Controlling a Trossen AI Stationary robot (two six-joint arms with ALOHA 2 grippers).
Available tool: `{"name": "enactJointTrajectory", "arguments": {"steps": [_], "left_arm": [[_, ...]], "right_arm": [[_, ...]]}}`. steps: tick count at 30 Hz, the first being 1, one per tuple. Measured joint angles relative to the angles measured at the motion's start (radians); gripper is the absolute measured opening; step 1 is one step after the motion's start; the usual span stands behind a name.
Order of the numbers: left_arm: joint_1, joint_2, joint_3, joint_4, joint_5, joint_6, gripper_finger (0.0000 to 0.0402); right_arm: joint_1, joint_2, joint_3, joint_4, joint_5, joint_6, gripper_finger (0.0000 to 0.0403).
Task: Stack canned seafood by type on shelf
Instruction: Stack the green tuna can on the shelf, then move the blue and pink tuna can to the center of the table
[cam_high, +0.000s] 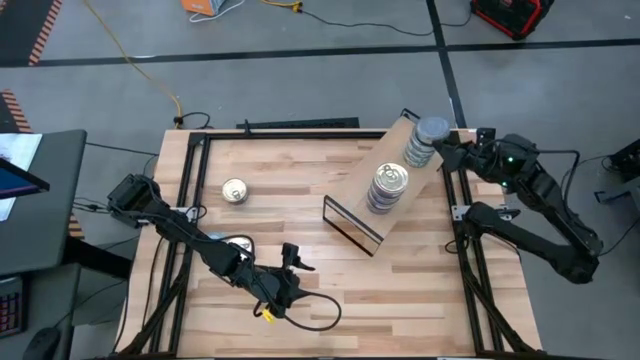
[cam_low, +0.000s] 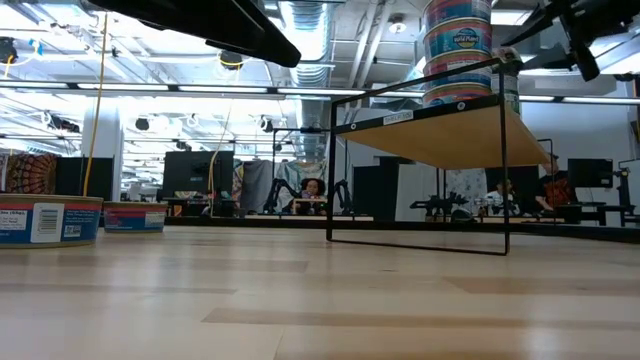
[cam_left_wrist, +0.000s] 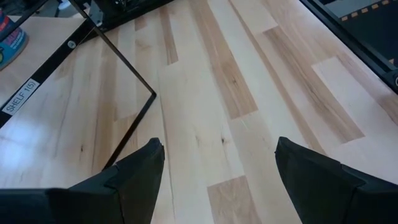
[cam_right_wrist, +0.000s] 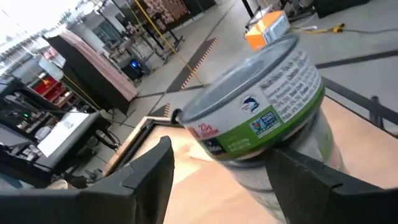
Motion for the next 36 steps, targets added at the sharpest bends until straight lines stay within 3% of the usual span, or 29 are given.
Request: {"name": "enactJointTrajectory", "arguments": {"steps": [15,36], "left_arm": [[0.002,0.000,0.000,0.011,-0.003,0.014,0.0293],[-0.008,-0.004,0.000,0.005,0.045,0.012,0.0293]], "right_arm": [[0.139,0.003,0.005,-0.032,0.001,0.044,0.0271],[0.155,0.000,0.005,-0.028,-0.009,0.047,0.0271]]}}
